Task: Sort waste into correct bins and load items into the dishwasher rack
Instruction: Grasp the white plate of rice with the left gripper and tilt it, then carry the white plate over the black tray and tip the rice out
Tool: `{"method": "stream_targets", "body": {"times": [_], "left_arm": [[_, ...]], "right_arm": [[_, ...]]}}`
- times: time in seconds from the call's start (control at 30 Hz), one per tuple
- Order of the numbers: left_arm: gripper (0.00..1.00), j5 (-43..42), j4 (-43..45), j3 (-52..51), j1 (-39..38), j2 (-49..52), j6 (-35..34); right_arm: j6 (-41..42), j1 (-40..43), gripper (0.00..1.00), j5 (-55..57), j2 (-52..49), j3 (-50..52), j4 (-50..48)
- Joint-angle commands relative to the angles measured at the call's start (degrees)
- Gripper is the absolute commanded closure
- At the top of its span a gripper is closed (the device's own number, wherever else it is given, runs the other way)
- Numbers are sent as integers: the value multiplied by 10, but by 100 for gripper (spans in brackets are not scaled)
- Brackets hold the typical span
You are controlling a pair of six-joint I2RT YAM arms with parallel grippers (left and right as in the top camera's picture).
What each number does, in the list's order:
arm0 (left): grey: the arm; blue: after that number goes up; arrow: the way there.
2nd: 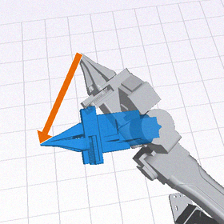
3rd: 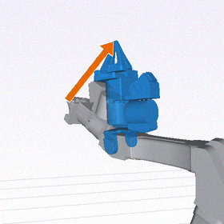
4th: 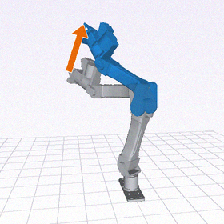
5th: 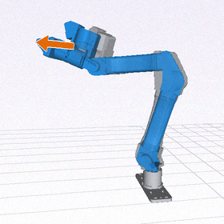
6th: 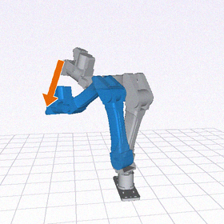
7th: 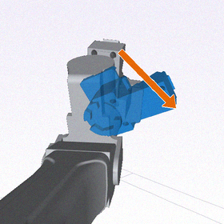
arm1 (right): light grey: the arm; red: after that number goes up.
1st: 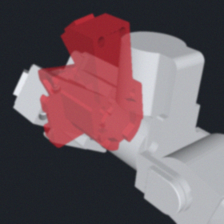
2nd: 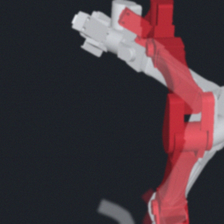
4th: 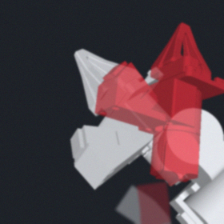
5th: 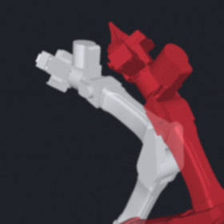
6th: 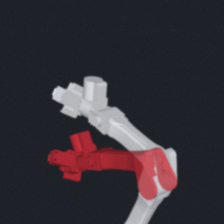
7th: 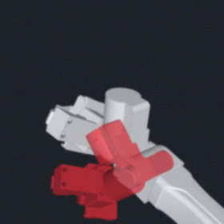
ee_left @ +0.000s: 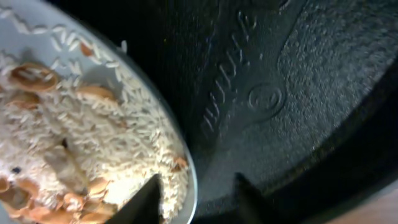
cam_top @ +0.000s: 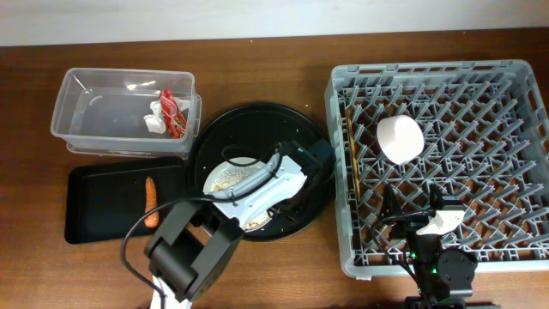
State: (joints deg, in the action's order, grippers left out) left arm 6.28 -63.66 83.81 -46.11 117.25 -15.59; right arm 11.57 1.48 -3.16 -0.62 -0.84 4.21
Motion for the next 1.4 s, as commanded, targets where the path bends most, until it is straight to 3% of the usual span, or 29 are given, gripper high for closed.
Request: {"method": "stream_targets", "body": {"times": [0.0,0.4,0.43,0.73,0.97,1.13,1.37], "left_arm": [[89,-8,5,-13,1,13,3],[95,13,63,-60,2,14,37],[100,13,55,-54,2,14,37],[100,70,-69,81,2,-23,9],[100,130,-118,116,8,-71,-56],[100,109,-151,116,39,-107,-96],[100,-28,-168,116,176,-176,-78]], "right_arm": [[-4,4,2,-7,4,5,-2],[-4,4,2,-7,4,5,-2],[-4,4,2,-7,4,5,-2],[-4,4,2,-7,4,5,-2],[-4,4,2,-7,4,5,-2],[-4,4,2,-7,4,5,-2],[-4,4,2,-7,4,5,-2]]}}
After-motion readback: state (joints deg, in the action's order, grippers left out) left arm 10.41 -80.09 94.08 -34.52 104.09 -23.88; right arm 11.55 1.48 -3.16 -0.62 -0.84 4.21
